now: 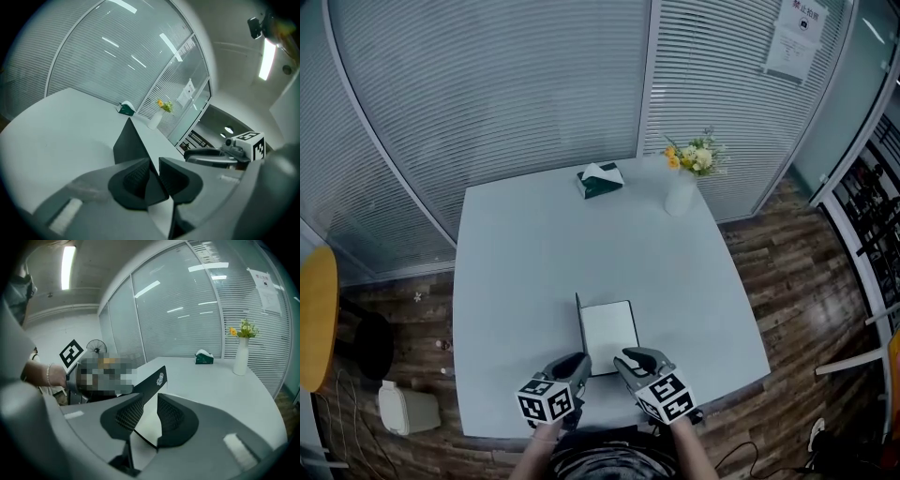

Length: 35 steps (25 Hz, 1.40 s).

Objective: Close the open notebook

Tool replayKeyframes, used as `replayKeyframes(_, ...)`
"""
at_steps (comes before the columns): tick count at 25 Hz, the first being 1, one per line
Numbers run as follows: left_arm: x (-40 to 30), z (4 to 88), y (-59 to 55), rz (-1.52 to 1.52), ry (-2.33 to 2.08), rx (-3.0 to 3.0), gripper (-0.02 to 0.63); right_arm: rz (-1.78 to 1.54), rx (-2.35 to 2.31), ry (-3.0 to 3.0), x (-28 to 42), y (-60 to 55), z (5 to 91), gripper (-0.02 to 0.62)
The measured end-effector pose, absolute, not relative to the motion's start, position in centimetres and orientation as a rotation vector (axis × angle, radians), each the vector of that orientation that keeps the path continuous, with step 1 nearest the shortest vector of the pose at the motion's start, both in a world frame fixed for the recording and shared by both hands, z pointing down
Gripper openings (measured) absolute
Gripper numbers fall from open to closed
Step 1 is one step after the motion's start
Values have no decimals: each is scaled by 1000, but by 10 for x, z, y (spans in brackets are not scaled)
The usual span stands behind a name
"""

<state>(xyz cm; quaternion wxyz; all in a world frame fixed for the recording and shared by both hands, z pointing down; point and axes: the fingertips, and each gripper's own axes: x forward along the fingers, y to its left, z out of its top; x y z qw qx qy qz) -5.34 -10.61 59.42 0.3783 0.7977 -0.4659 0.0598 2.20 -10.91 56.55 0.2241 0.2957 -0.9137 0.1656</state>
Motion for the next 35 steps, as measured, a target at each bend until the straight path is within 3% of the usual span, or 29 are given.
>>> replayKeyframes(15,27,615,-127,170,-1018,2082,81,534,873,-2538,55,-116,561,94)
replayKeyframes(24,31,612,-121,168,-1036,2097,81,543,887,-2539,59,-115,565,92)
replayKeyframes(30,18,605,-112,155,-1084,2125,81,512,846,-2569,43,-109,566,38)
replayKeyframes(35,1,583,-105,91,-1188,2166,30,375,844,-2668,22,-103,542,3)
